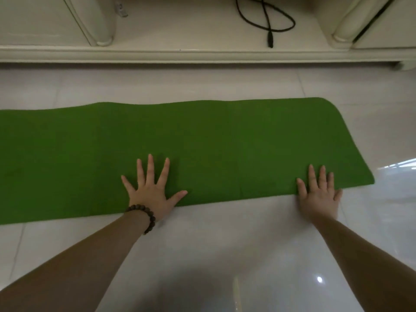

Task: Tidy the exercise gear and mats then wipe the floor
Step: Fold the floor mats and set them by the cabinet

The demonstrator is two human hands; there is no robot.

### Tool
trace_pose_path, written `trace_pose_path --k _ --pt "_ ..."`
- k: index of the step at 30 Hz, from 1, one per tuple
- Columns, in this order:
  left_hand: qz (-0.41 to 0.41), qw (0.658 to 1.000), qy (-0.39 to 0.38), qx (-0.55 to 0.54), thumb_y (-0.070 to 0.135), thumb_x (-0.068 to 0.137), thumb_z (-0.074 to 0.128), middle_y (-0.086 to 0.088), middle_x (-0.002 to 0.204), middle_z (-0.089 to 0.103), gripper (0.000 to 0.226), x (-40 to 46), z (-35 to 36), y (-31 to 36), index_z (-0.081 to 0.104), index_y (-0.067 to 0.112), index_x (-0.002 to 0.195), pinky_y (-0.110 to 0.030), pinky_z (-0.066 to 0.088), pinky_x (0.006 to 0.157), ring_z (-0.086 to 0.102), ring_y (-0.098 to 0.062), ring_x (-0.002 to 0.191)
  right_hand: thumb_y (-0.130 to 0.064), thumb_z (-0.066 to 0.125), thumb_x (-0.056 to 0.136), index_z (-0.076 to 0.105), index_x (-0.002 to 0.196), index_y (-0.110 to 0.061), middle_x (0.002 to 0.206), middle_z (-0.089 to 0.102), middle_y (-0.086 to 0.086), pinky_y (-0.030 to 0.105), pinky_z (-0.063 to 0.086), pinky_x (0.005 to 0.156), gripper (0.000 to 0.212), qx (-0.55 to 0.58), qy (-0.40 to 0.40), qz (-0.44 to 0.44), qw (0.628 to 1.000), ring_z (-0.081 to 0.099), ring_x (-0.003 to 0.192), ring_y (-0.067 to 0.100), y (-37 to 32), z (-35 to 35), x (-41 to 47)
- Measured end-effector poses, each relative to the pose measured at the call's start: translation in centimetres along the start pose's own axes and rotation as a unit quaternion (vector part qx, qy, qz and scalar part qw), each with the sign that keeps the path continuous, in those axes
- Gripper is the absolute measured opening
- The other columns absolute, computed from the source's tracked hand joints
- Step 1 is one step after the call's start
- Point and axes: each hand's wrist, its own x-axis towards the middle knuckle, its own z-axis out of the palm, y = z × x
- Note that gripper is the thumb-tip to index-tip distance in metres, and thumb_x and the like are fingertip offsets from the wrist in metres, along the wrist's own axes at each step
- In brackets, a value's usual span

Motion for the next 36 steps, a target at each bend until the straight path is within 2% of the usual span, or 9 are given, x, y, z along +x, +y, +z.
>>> trace_pose_path --k 2,7,12,16,20,24,27,29,36 --pt "-0.008 1.000 -0.016 -0.020 0.094 0.060 0.008 -0.003 0.151 -0.040 0.103 1.1 -0.7 2.6 -0.035 0.043 0.138 -0.075 -0.001 0.107 -0.030 -0.033 0.141 -0.059 0.019 0.095 -0.002 0.151 -0.036 0.160 -0.008 0.002 0.062 -0.003 0.113 0.064 0.026 0.008 0.020 0.999 -0.010 0.146 0.027 -2.7 -0.7 0.5" --pt "-0.075 0.991 -0.083 -0.070 0.100 0.046 0.036 0.000 0.147 -0.046 0.129 3.8 -2.3 5.3 -0.040 0.046 0.134 -0.080 0.003 0.101 -0.034 -0.033 0.139 -0.074 0.007 0.086 -0.014 0.145 -0.047 0.155 -0.025 -0.004 0.058 -0.015 0.110 0.068 -0.049 0.014 -0.282 0.958 -0.023 0.143 0.024 -11.6 -2.7 3.0" --pt "-0.093 0.986 -0.119 -0.070 0.099 0.041 0.045 0.000 0.141 -0.053 0.136 4.4 -3.0 5.9 -0.047 0.046 0.126 -0.081 0.006 0.100 -0.037 -0.036 0.136 -0.082 0.008 0.081 -0.014 0.145 -0.048 0.156 -0.023 -0.005 0.067 -0.009 0.109 0.076 -0.117 -0.052 -0.371 0.920 -0.023 0.143 0.024 -17.8 -2.8 7.9" --pt "-0.107 0.980 -0.160 -0.054 0.097 0.043 0.045 -0.003 0.139 -0.055 0.136 4.7 -3.8 6.2 -0.051 0.044 0.123 -0.080 0.008 0.101 -0.037 -0.039 0.136 -0.083 0.004 0.079 -0.015 0.144 -0.047 0.155 -0.023 -0.008 0.060 -0.004 0.114 0.077 -0.109 -0.049 -0.312 0.943 -0.021 0.143 0.020 -15.5 -4.4 13.9" --pt "-0.114 0.975 -0.184 -0.038 0.096 0.047 0.048 -0.006 0.138 -0.056 0.137 5.1 -4.1 6.4 -0.052 0.042 0.122 -0.079 0.011 0.102 -0.036 -0.041 0.136 -0.078 -0.002 0.082 -0.016 0.145 -0.046 0.157 -0.020 -0.006 0.057 -0.003 0.116 0.072 -0.045 -0.025 -0.077 0.996 -0.017 0.145 0.021 -5.4 -5.9 17.0" --pt "-0.123 0.973 -0.191 -0.026 0.096 0.046 0.046 -0.008 0.139 -0.054 0.137 5.1 -4.4 6.8 -0.052 0.040 0.124 -0.078 0.013 0.102 -0.034 -0.042 0.137 -0.073 0.001 0.086 -0.011 0.149 -0.038 0.159 -0.014 0.003 0.064 0.000 0.113 0.073 0.025 -0.016 0.101 0.994 -0.013 0.146 0.026 -2.2 -6.0 14.5" --pt "-0.122 0.974 -0.190 -0.022 0.097 0.044 0.043 -0.008 0.139 -0.054 0.136 5.0 -4.6 6.9 -0.054 0.039 0.121 -0.078 0.012 0.103 -0.033 -0.042 0.137 -0.076 0.003 0.085 -0.019 0.145 -0.043 0.156 -0.024 -0.001 0.063 -0.015 0.109 0.072 -0.024 -0.005 -0.088 0.996 -0.022 0.143 0.025 -6.6 -4.3 9.6" --pt "-0.121 0.974 -0.188 -0.022 0.097 0.042 0.040 -0.007 0.139 -0.054 0.135 4.7 -4.6 6.9 -0.054 0.040 0.120 -0.078 0.011 0.103 -0.033 -0.042 0.137 -0.080 0.000 0.083 -0.021 0.143 -0.047 0.155 -0.025 -0.005 0.062 -0.015 0.110 0.072 -0.080 -0.026 -0.209 0.974 -0.024 0.143 0.024 -7.6 -2.6 5.9" --pt "-0.109 0.981 -0.153 -0.039 0.098 0.034 0.034 -0.005 0.141 -0.053 0.136 4.5 -4.1 6.4 -0.051 0.042 0.124 -0.080 0.009 0.101 -0.035 -0.040 0.137 -0.076 0.000 0.086 -0.010 0.147 -0.046 0.159 -0.012 -0.005 0.060 -0.003 0.114 0.068 -0.058 0.020 -0.092 0.994 -0.016 0.145 0.021 -3.6 -1.9 6.7"
